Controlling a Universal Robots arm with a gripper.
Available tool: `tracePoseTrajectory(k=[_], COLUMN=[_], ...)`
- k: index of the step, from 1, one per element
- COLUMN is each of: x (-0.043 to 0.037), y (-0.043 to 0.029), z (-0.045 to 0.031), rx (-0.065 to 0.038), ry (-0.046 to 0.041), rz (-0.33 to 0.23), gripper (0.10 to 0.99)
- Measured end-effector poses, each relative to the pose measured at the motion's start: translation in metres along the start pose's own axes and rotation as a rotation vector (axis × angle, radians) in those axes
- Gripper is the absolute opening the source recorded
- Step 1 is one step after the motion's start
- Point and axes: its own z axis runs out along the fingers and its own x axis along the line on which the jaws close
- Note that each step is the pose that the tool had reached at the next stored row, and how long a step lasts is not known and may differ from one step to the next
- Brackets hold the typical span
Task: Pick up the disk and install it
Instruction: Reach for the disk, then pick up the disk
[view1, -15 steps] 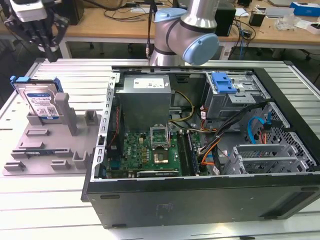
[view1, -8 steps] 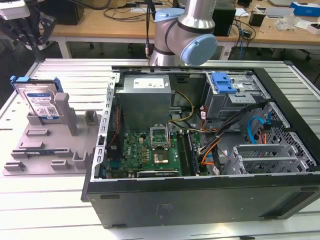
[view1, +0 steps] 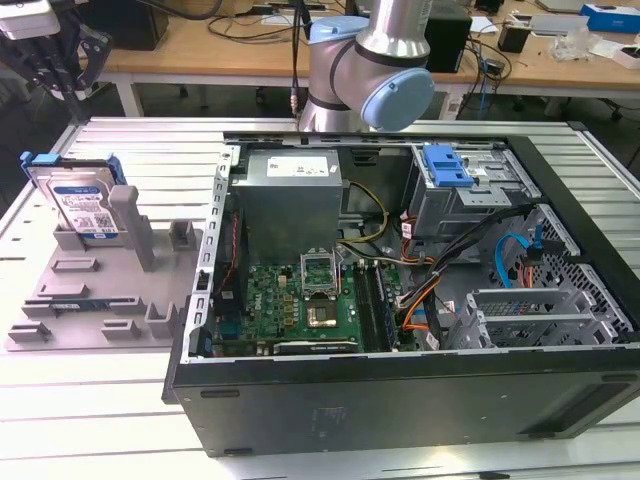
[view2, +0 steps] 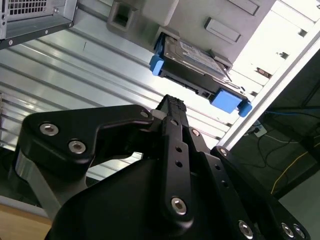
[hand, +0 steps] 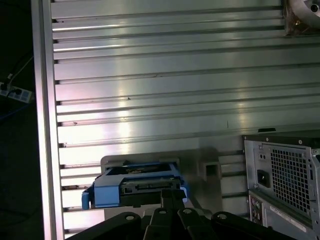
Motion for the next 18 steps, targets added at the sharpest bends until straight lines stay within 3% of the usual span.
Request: tracePoseTrajectory(k=[10, 11, 14, 18], x=[0.0008, 0.0011, 0.0010, 0.0010], y=[0.0010, 0.0011, 0.0012, 0.0012], z=[0.0000, 0.0000, 0.0003, 0.0005], rx=[0.002, 0.005, 0.001, -0.001], ry=[-0.0001, 0.0003, 0.0072, 0.0130], rz=[-0.001, -0.020, -0.173, -0.262], gripper=[0.106, 0.106, 0.106, 0.106])
